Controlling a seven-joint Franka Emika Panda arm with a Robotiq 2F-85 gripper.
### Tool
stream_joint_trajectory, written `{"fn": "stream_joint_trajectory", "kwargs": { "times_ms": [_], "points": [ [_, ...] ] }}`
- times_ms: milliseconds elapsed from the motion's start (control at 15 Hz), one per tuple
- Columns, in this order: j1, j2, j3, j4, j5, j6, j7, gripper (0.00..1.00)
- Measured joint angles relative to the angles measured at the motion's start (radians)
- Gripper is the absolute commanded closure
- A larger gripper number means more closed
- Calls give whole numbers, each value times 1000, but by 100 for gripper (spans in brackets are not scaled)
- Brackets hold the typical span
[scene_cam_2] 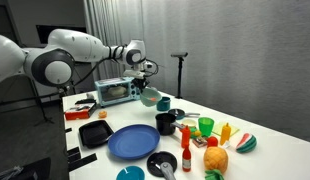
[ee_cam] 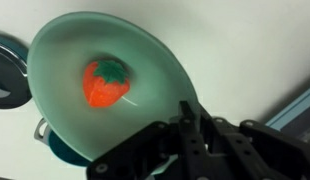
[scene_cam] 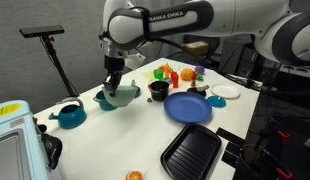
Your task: Pick up the bowl and pour it's contents in the cup
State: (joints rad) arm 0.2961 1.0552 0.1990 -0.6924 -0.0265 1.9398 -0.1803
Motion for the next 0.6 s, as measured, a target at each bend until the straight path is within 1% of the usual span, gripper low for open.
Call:
{"fn": "stream_joint_trajectory", "kwargs": {
  "times_ms": [267, 600],
  "points": [
    [-72, -69, 57, 19, 90, -61, -4, 98],
    [-177, -155, 97, 12, 192, -250, 2, 98]
  ]
}}
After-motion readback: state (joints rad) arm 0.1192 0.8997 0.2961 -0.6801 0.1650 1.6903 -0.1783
